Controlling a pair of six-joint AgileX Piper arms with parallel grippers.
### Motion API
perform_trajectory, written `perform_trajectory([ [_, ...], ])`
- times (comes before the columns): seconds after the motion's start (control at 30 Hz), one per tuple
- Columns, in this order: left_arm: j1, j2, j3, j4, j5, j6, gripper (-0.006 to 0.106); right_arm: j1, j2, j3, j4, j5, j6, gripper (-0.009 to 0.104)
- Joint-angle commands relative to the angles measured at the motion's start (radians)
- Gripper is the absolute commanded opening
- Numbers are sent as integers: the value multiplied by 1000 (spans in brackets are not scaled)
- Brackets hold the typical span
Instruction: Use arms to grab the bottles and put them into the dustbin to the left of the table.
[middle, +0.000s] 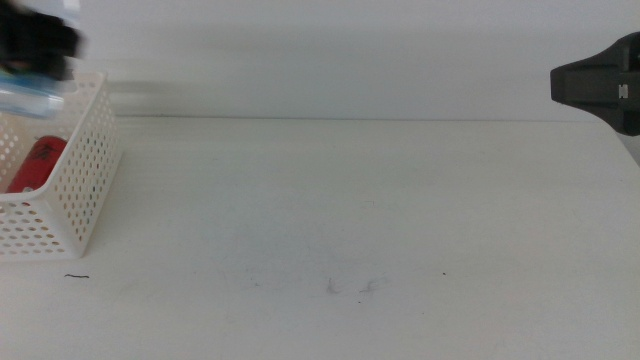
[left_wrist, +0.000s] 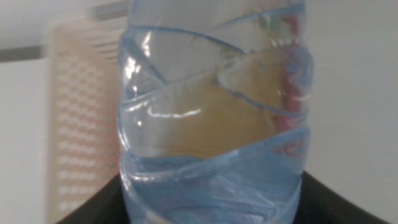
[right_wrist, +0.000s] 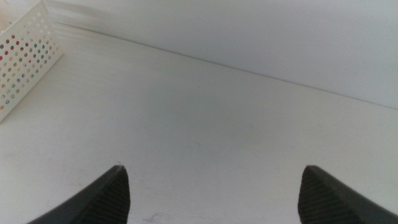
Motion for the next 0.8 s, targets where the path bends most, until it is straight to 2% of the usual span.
perform_trajectory([
  [0.0,104,49,-45,-72,-22,70,-1,3,-3,1,-2,-12,-7,90],
  [0.1,187,127,-47,-118,-45,78,-1,3,-3,1,-2,-12,-7,90],
  [0.2,232,213,-47,-151,-67,162,-1,3,-3,1,-2,-12,-7,90],
  [0.4,243,349,-47,-169,-101,192,0,3,-3,1,-2,-12,-7,90],
  [0.5,243,382,-47,-188,-127,192,8,3,-3,1,-2,-12,-7,90],
  [0.63,241,400,-47,-200,-154,192,34,3,-3,1,-2,-12,-7,90],
  [0.7,241,400,-47,-200,-151,184,51,3,-3,1,-2,-12,-7,90],
  [0.73,241,400,-47,-200,-143,184,61,3,-3,1,-2,-12,-7,90],
  [0.77,241,393,-47,-200,-109,184,80,3,-3,1,-2,-12,-7,90],
])
